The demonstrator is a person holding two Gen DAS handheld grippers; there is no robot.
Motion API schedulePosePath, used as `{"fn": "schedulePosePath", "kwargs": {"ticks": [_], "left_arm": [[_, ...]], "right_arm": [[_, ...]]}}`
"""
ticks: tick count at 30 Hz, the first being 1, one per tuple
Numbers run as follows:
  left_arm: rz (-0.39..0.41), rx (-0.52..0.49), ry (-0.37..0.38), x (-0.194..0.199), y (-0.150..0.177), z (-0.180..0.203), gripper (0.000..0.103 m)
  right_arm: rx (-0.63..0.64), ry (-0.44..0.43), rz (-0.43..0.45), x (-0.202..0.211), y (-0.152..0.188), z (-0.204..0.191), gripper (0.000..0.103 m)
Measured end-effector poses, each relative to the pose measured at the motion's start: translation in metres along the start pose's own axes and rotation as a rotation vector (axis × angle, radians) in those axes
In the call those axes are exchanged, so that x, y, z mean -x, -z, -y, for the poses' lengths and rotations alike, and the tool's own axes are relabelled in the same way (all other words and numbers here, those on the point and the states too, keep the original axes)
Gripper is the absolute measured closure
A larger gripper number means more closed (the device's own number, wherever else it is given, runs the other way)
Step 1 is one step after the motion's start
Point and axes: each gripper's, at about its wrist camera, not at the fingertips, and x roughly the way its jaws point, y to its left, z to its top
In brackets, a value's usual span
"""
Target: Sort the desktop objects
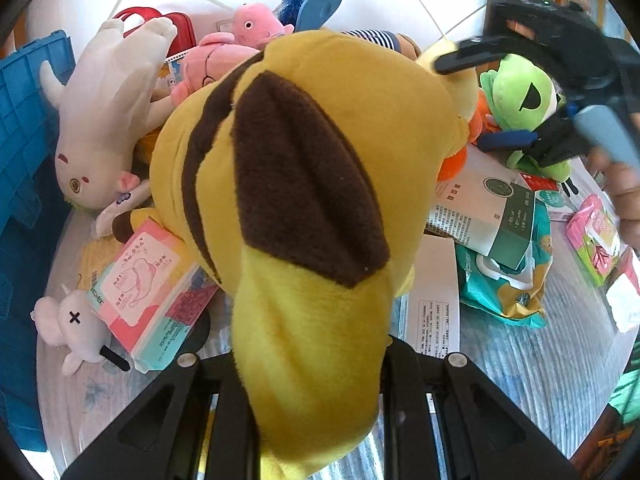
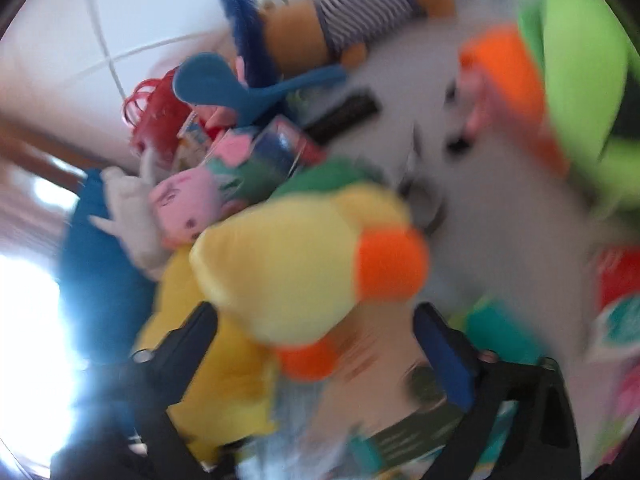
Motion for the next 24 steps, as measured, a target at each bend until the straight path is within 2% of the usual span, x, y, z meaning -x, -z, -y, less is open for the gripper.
{"fn": "schedulePosePath", "kwargs": {"ticks": [3,5,8,11,12,13,14,15,16,18,19,20,21,22,23,24], "left_arm": [[0.002,-0.002,0.007,0.002,0.002,-0.003,0.086],[0.001,-0.006,0.01,0.001,0.003,-0.003,0.086],[0.0,-0.002,0.014,0.0,0.004,-0.003,0.086],[-0.003,-0.006,0.011,0.004,0.006,-0.008,0.086],[-0.003,-0.004,0.012,0.004,0.006,-0.008,0.086],[-0.002,-0.001,0.012,0.004,0.006,-0.009,0.086],[-0.001,0.001,0.013,0.004,0.006,-0.009,0.086],[0.001,0.002,0.013,0.004,0.007,-0.009,0.086],[0.002,0.006,0.015,0.004,0.007,-0.009,0.086],[0.001,0.008,0.017,0.003,0.007,-0.009,0.086],[0.002,0.005,0.016,0.003,0.006,-0.009,0.086],[0.002,0.005,0.016,0.003,0.006,-0.009,0.086],[0.001,0.008,0.018,0.002,0.005,-0.009,0.086],[0.0,0.009,0.018,0.001,0.004,-0.007,0.086],[-0.001,0.008,0.018,0.001,0.004,-0.007,0.086],[-0.002,0.007,0.016,0.0,0.005,-0.008,0.086]], "right_arm": [[0.07,-0.012,0.078,0.031,0.008,-0.024,0.023],[0.136,-0.034,0.069,0.033,0.0,-0.048,0.023],[0.207,-0.036,-0.025,-0.004,-0.018,-0.072,0.022],[0.209,0.009,-0.069,-0.032,-0.031,-0.075,0.02],[0.209,0.024,-0.084,-0.042,-0.035,-0.077,0.018],[0.209,0.039,-0.099,-0.051,-0.039,-0.078,0.01],[0.21,0.054,-0.114,-0.061,-0.044,-0.079,0.01],[0.204,0.035,-0.113,-0.061,-0.044,-0.081,0.013],[0.191,-0.017,-0.097,-0.053,-0.042,-0.083,0.022],[0.165,-0.094,-0.084,-0.043,-0.038,-0.085,0.022],[0.149,-0.095,-0.106,-0.05,-0.038,-0.081,0.023],[0.134,-0.095,-0.127,-0.057,-0.037,-0.078,0.027],[0.118,-0.096,-0.148,-0.064,-0.037,-0.074,0.034],[0.103,-0.096,-0.169,-0.071,-0.037,-0.07,0.051],[0.087,-0.097,-0.191,-0.078,-0.037,-0.066,0.064],[0.072,-0.097,-0.212,-0.085,-0.037,-0.062,0.065]]}}
